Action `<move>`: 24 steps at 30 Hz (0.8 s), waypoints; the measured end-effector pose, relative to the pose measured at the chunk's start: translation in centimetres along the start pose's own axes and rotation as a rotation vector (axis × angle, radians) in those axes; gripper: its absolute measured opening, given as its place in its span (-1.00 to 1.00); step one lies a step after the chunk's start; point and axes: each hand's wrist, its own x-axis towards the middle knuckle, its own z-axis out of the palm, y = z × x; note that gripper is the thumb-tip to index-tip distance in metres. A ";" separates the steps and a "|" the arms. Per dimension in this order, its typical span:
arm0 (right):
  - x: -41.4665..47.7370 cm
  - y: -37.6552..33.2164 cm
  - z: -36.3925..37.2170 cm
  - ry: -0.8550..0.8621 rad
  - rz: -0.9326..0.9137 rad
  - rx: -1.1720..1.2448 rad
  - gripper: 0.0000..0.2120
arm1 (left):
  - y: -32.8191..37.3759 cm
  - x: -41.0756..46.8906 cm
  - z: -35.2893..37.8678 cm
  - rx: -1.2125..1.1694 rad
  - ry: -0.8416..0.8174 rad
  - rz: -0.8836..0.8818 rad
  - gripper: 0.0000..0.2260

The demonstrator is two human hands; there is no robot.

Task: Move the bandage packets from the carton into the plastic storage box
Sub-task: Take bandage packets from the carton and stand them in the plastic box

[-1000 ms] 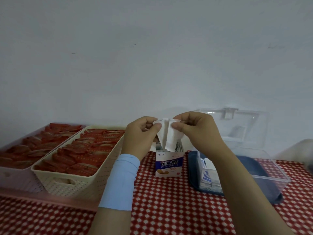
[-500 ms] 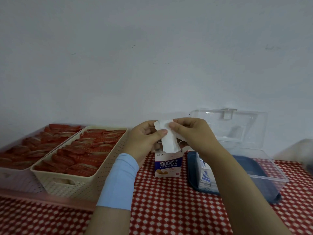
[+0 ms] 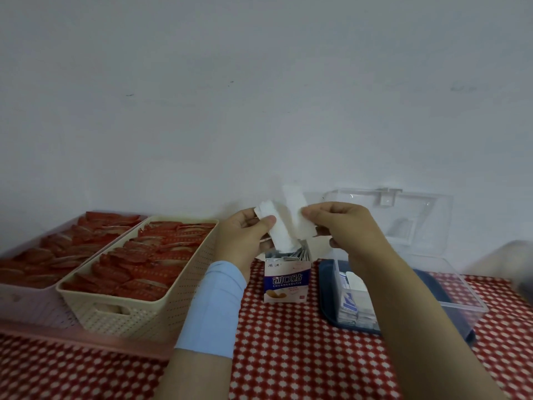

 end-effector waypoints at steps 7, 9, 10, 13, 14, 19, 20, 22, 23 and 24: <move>-1.0 0.1 -1.1 -0.073 0.114 0.009 -0.87 | -0.1 -0.9 1.7 -0.092 -0.138 -0.031 -0.85; -1.5 0.0 -2.1 -0.077 0.130 0.025 -0.85 | -0.3 -1.2 2.4 -0.055 -0.132 0.000 -0.86; -1.8 0.0 -2.6 -0.083 0.141 0.057 -0.84 | -0.4 -1.4 2.9 -0.035 -0.114 0.019 -0.87; -2.9 0.0 -4.0 -0.112 0.175 0.174 -0.81 | -0.9 -2.1 4.5 -0.013 -0.061 0.035 -0.88; -3.2 0.1 -4.3 -0.110 0.176 0.172 -0.81 | -0.9 -2.4 5.1 -0.033 -0.069 0.012 -0.87; -4.4 0.8 -5.5 0.045 0.128 0.122 -0.84 | -1.1 -4.4 7.3 -0.294 -0.261 -0.210 -0.83; -4.6 0.8 -5.9 0.073 0.120 0.130 -0.84 | -1.2 -4.6 7.6 -0.318 -0.301 -0.239 -0.79; -5.0 0.9 -6.8 0.090 0.110 0.138 -0.80 | -1.4 -4.7 7.9 -0.301 -0.368 -0.263 -0.70; -5.1 1.0 -7.3 0.077 0.107 0.137 -0.77 | -1.5 -4.8 7.9 -0.267 -0.403 -0.255 -0.69; -5.2 1.2 -7.7 0.047 0.110 0.142 -0.77 | -1.7 -4.9 8.0 -0.225 -0.437 -0.242 -0.68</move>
